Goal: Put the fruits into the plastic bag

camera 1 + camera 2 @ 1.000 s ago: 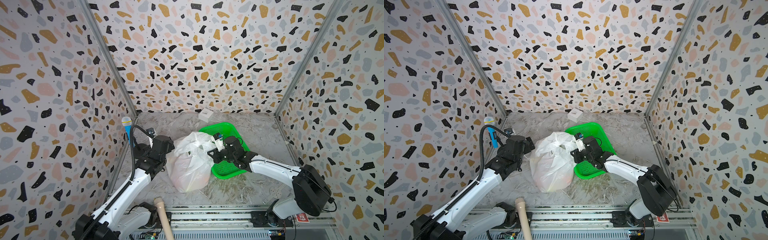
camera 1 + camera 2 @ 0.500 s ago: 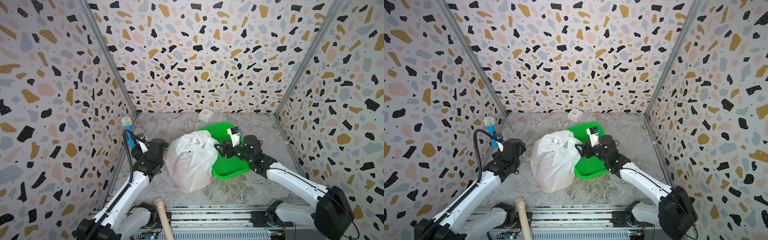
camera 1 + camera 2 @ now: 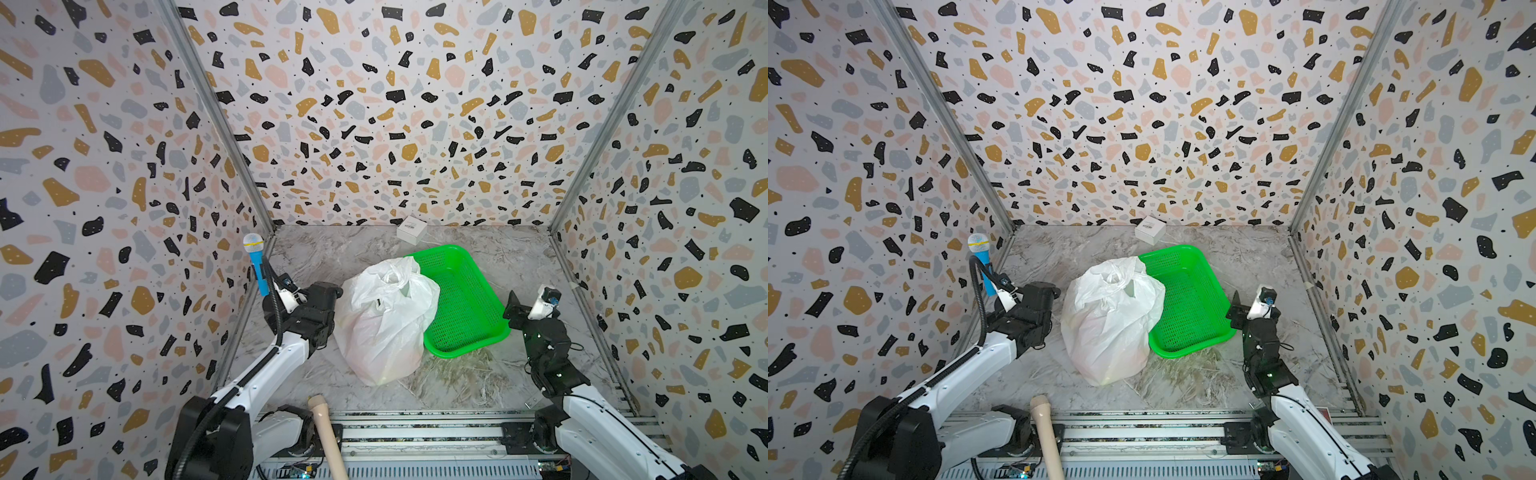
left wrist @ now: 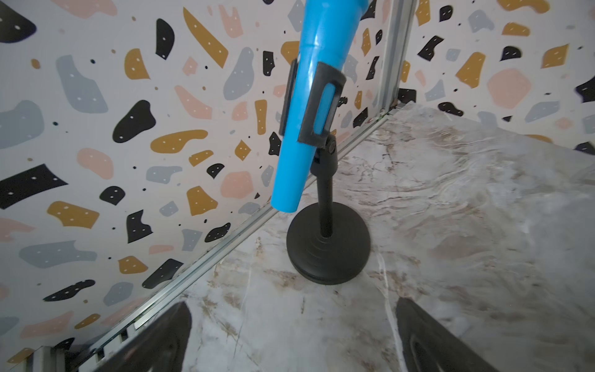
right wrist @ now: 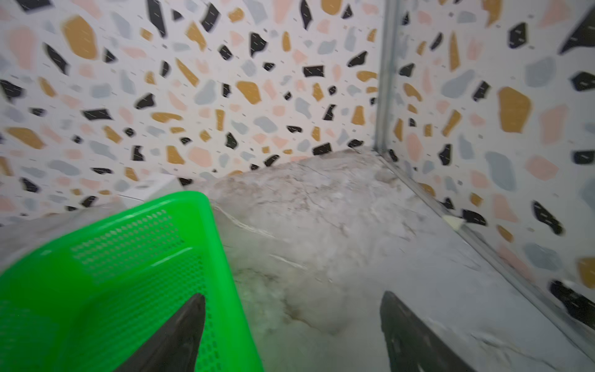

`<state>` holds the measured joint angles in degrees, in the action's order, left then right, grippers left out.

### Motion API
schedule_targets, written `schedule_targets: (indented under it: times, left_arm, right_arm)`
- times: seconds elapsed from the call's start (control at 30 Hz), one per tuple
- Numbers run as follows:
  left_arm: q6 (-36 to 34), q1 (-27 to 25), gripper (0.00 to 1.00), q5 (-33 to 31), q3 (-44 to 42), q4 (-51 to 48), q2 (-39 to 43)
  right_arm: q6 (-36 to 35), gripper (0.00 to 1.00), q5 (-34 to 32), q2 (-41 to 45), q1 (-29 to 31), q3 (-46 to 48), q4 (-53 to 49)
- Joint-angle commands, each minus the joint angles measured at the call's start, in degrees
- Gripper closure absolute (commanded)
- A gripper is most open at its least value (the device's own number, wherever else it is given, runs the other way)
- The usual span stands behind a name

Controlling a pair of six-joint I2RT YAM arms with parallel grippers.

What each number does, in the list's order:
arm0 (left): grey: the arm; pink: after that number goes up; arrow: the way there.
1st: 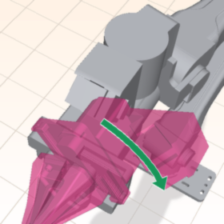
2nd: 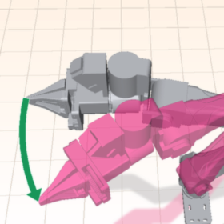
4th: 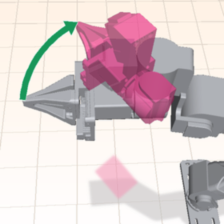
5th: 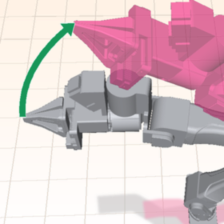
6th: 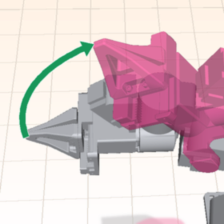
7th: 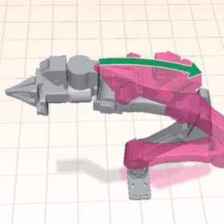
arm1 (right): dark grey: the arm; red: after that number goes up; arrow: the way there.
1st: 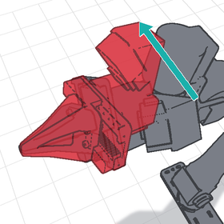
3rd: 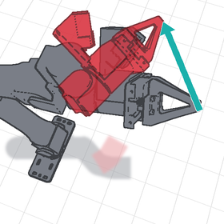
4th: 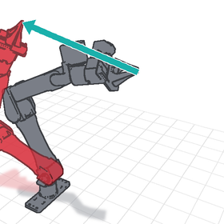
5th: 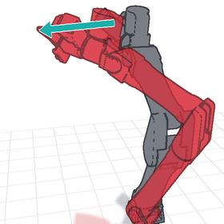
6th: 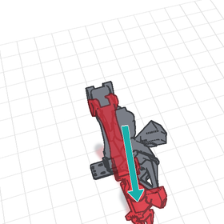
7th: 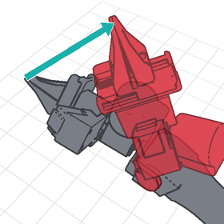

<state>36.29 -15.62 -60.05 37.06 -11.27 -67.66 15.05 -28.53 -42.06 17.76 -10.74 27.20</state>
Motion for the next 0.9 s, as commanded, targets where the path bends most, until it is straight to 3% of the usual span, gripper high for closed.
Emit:
schedule_targets:
  times: [0.0, 0.1, 0.17, 0.23, 0.33, 0.4, 0.5, 0.57, 0.67, 0.73, 0.87]
  left_arm:
    - [-2.7, 0.4, 0.01, -6.7, -1.6, 9.1, -3.0]
    - [-4.4, 0.5, 0.0, -8.3, -2.3, 13.4, -7.4]
    - [-8.6, 0.4, 0.0, -8.2, -3.7, 19.5, -9.4]
    - [-12.4, 0.5, 0.01, -7.0, -5.9, 27.5, -10.6]
    - [-20.2, 1.3, 0.0, -0.5, -10.0, 41.9, -12.8]
    - [-23.6, 2.5, 0.01, 3.6, -10.4, 47.7, -15.2]
    - [-27.2, 5.9, 0.0, 15.7, -10.2, 52.0, -16.3]
    - [-27.4, 8.9, 0.01, 23.6, -9.8, 51.5, -16.4]
    - [-28.1, 13.6, 0.01, 35.7, -11.5, 53.7, -15.3]
    - [-29.2, 15.7, 0.0, 43.2, -12.2, 55.2, -15.0]
    - [-33.8, 17.9, 0.01, 58.2, -12.8, 57.1, -15.0]
  right_arm:
    - [-0.8, 0.01, -10.1, -2.2, -1.8, 3.8, 9.2]
    - [-0.2, 0.01, -14.0, -10.1, -1.7, 7.1, 17.0]
    - [1.1, 0.01, -15.6, -14.8, -1.5, 4.6, 16.5]
    - [-3.2, 0.01, -15.0, -20.3, -1.5, 4.6, 26.0]
    - [-7.5, 0.01, -12.5, -27.3, -1.9, 4.2, 36.9]
    - [-10.8, 0.01, -10.5, -31.3, -2.3, 1.6, 37.9]
    - [-13.7, 0.01, -3.2, -34.7, -4.3, 1.1, 41.6]
    - [-15.2, 0.01, 4.7, -39.0, -7.3, 5.8, 56.7]
    - [-16.7, 0.01, 17.4, -39.2, -9.0, 6.5, 54.7]
    - [-18.6, 0.01, 21.7, -45.7, -10.1, 6.8, 64.7]
    - [-17.1, 0.01, 30.3, -41.8, -13.8, 3.4, 51.7]
